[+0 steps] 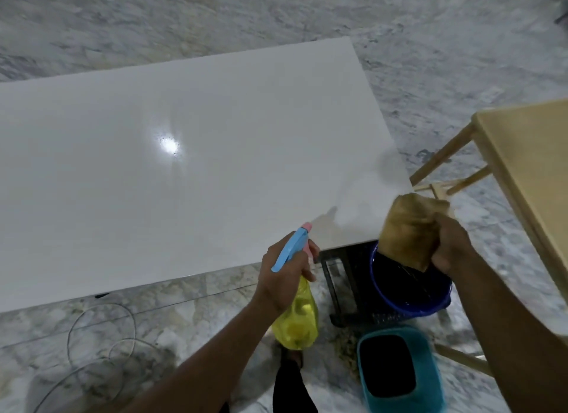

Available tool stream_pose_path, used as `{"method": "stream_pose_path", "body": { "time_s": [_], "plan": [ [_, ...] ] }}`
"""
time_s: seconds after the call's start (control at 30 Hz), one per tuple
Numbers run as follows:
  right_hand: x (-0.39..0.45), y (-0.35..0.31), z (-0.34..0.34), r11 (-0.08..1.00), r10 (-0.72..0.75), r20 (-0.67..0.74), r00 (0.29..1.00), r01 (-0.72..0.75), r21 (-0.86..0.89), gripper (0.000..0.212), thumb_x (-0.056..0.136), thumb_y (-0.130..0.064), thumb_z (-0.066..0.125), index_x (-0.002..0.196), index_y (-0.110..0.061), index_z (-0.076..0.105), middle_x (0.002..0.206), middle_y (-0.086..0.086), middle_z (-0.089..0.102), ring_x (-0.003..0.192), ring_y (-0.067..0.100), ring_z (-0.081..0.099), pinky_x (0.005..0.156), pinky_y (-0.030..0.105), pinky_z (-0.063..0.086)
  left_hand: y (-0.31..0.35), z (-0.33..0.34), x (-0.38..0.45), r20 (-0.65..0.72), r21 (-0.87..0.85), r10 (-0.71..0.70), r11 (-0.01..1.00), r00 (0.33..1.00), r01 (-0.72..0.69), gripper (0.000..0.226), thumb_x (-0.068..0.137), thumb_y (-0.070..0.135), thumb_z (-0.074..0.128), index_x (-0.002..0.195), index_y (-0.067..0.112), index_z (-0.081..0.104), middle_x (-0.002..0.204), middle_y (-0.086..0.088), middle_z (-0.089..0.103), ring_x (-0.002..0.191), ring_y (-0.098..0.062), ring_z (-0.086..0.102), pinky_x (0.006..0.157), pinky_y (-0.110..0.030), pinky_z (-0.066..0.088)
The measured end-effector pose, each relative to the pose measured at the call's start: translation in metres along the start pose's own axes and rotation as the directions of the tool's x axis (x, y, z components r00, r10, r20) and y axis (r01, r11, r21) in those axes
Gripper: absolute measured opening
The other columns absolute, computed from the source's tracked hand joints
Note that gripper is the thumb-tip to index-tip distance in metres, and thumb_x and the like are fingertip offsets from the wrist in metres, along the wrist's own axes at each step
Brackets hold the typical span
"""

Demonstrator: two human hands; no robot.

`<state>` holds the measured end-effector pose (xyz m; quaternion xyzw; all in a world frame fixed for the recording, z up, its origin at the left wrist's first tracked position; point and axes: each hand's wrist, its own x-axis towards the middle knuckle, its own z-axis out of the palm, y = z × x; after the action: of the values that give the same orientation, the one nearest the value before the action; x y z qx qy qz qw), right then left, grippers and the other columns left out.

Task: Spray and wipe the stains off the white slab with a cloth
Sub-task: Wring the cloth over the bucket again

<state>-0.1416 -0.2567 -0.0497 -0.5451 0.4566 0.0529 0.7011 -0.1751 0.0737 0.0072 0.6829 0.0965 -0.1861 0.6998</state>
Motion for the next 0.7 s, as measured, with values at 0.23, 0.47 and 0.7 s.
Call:
{"method": "stream_pose_path", "body": {
  "time_s": [0.23,0.47,0.7],
  "plan": [
    [0.03,-0.028,0.027,0.983,-0.071,0.083,0.994,0.084,-0.165,0.049,0.075,0.004,0.062,0.122,-0.007,0.072,0.123,0.018,0.071,0.114,0.039,0.066,0.096,0.051,0.057,0.042,0.064,0.058,0.033,0.066,0.256,0.964,0.966,-0.258,0.041,0.076,-0.006,0.047,0.112,-0.004,0.068,0.095,-0.018,0.067,0.079,0.005,0.062,0.056,-0.029,0.053],
    [0.061,-0.033,0.027,0.748,-0.287,0.047,0.957,0.254,-0.613,0.042,0.092,-0.013,0.064,0.134,-0.015,0.062,0.132,0.013,0.065,0.119,0.035,0.06,0.103,0.047,0.052,0.047,0.116,0.111,0.044,0.232,0.551,0.806,0.833,-0.545,0.045,0.089,0.002,0.049,0.12,0.033,0.056,0.105,-0.004,0.062,0.087,-0.015,0.064,0.073,-0.045,0.06],
    [0.072,-0.023,0.016,0.582,-0.403,0.141,0.904,0.372,-0.723,0.057,0.087,-0.003,0.06,0.142,-0.015,0.057,0.131,0.016,0.066,0.125,0.038,0.058,0.096,0.038,0.046,0.034,0.14,0.144,0.096,0.326,0.626,0.715,0.774,-0.619,0.018,0.094,0.006,0.054,0.111,0.009,0.058,0.104,-0.009,0.059,0.09,-0.024,0.062,0.076,-0.041,0.056]
  ]
}}
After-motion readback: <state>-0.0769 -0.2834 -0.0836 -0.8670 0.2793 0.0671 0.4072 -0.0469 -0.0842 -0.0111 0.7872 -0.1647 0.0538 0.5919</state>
